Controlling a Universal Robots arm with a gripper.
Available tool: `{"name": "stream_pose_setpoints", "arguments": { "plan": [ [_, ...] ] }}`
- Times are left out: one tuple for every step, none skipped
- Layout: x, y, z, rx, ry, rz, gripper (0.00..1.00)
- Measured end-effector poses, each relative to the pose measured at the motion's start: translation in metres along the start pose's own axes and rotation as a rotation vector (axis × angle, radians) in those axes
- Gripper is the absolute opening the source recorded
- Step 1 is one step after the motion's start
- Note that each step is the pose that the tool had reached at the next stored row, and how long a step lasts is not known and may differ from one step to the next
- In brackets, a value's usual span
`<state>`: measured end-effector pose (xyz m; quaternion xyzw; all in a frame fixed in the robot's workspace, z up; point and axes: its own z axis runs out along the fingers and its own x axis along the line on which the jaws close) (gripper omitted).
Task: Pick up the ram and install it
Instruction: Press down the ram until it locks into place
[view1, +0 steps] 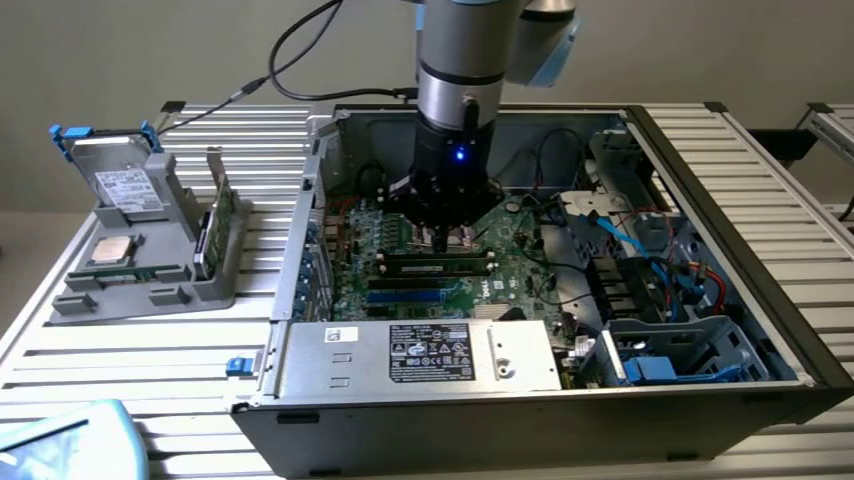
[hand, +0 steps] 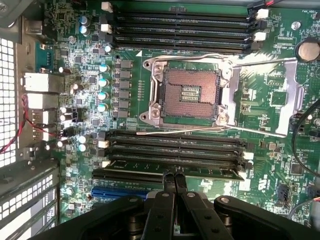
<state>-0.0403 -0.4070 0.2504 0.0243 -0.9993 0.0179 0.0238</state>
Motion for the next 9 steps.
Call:
{"name": "stream_pose_setpoints", "arguments": {
  "plan": [
    [0.0006, -0.0001, 0.0, 0.0001, -0.0006, 0.0, 0.1],
    [0.0006, -0.0001, 0.0, 0.0, -0.0007, 0.0, 0.1],
    [0.0006, -0.0001, 0.0, -0.0003, -0.0009, 0.0, 0.1],
    [0.0006, -0.0001, 0.0001, -0.0004, -0.0009, 0.0, 0.1],
    [0.0006, -0.0002, 0.0001, -0.0005, -0.001, 0.0, 0.1],
    [0.0007, -0.0002, 0.0001, -0.0005, -0.0009, 0.0, 0.1],
    [0.0007, -0.0002, 0.0001, -0.0004, -0.0009, 0.0, 0.1],
    [0.0007, -0.0002, 0.0001, -0.0004, -0.0009, 0.0, 0.1],
    [0.0007, -0.0002, 0.0001, -0.0005, -0.001, 0.0, 0.1]
  ]
}}
